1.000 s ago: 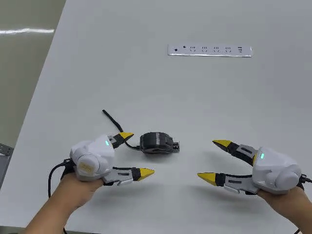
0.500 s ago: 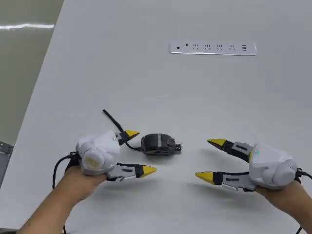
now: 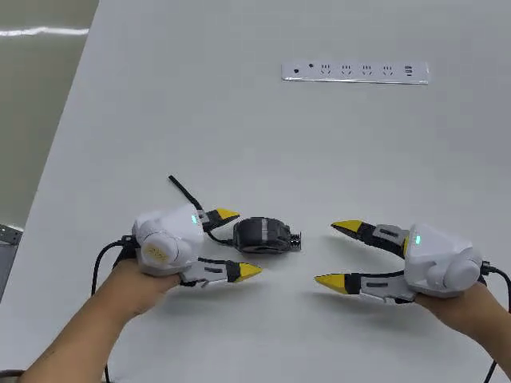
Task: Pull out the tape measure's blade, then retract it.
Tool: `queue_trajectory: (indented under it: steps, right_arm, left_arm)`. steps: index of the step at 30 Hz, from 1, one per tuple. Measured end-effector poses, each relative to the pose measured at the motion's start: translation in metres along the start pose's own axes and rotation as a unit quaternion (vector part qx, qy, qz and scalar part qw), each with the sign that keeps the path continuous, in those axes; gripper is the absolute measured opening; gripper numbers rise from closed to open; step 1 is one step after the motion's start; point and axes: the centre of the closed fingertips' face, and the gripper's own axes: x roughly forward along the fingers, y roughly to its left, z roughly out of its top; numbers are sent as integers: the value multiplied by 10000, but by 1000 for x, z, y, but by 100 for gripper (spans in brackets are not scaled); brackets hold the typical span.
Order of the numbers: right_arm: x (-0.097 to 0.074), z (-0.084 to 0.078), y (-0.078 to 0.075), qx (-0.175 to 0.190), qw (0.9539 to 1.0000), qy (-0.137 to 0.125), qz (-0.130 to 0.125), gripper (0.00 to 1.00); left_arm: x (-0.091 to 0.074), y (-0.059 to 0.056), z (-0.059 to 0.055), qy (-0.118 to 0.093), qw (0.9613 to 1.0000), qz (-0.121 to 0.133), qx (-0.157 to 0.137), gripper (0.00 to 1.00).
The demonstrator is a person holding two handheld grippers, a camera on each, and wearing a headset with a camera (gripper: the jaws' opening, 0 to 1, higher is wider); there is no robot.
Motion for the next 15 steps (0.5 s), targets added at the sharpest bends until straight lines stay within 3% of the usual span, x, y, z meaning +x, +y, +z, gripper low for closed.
queue_trajectory:
  steps: [15]
  right_arm:
    - [14,0,-2,20,9997,-21,241,51]
  left_arm:
    - [7,9,-5,39,9999,-88,-30,51]
